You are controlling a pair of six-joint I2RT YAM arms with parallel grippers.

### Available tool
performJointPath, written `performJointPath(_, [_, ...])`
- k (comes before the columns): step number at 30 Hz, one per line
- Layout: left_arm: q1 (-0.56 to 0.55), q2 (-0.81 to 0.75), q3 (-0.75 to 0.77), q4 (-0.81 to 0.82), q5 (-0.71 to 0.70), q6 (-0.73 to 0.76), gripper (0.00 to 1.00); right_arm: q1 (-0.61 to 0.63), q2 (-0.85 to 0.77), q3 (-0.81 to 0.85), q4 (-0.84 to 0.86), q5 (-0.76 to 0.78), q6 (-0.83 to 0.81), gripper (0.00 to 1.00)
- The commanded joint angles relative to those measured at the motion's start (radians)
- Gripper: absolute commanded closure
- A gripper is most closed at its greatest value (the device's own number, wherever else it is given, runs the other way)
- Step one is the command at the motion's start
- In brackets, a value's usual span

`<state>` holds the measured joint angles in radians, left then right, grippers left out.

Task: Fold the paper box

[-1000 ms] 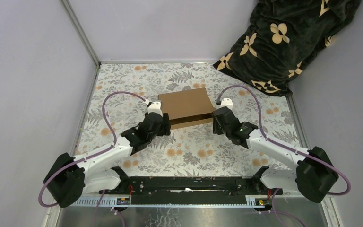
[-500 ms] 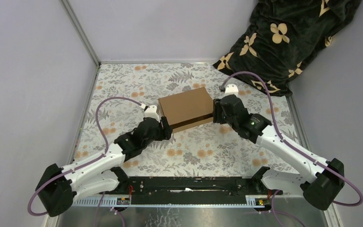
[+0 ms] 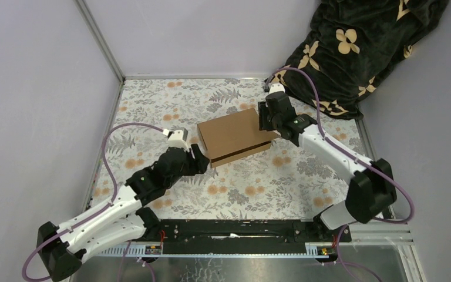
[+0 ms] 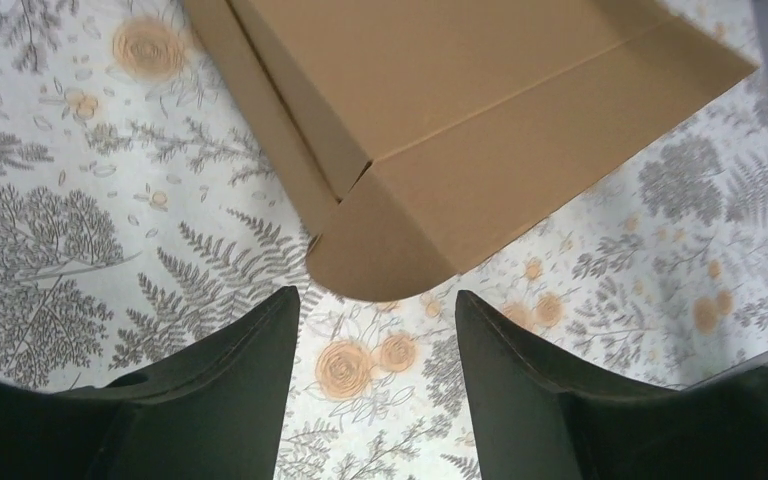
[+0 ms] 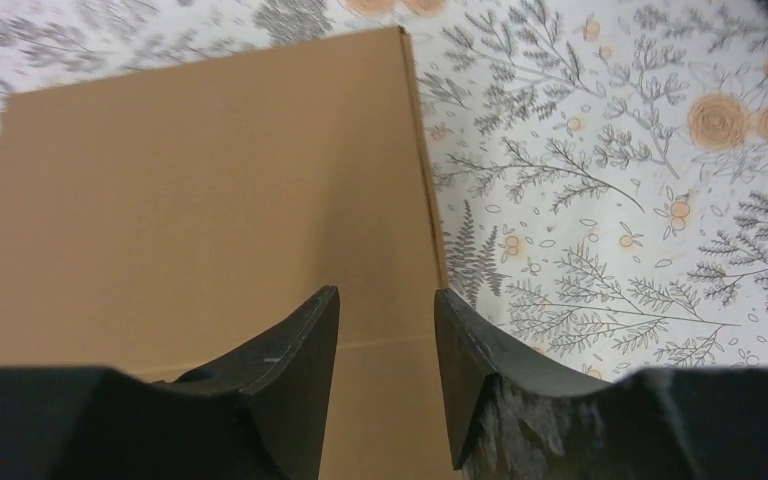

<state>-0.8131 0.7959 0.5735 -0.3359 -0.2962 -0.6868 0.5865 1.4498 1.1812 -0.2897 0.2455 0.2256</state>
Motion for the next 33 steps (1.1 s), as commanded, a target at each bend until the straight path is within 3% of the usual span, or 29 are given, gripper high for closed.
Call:
performJointPath(1, [-0.009,0.012,0.112,-0.021,-0.054,0.014,0.34,-0.064,0.07,-0.022,0.078,-0.121,-0.044,0.53])
performJointPath(10, [-0.007,0.283,0.232,0.123,-0.044,0.075,0.3,-0.069,0.168,-0.161,0.139,-0.186,-0.02,0.57])
performJointPath(20, [0.006,0.439,0.081,0.247,-0.057,0.036,0.3,-0.069,0.144,-0.232,0.142,-0.158,-0.015,0.58])
performJointPath(27, [0.082,0.607,0.088,0.294,-0.007,0.04,0.3,-0.068,0.062,-0.232,0.089,-0.171,-0.004,0.58])
performJointPath(33, [0.09,0.554,0.131,0.251,0.023,0.055,0.31,-0.068,-0.013,-0.226,0.062,-0.166,-0.017,0.57])
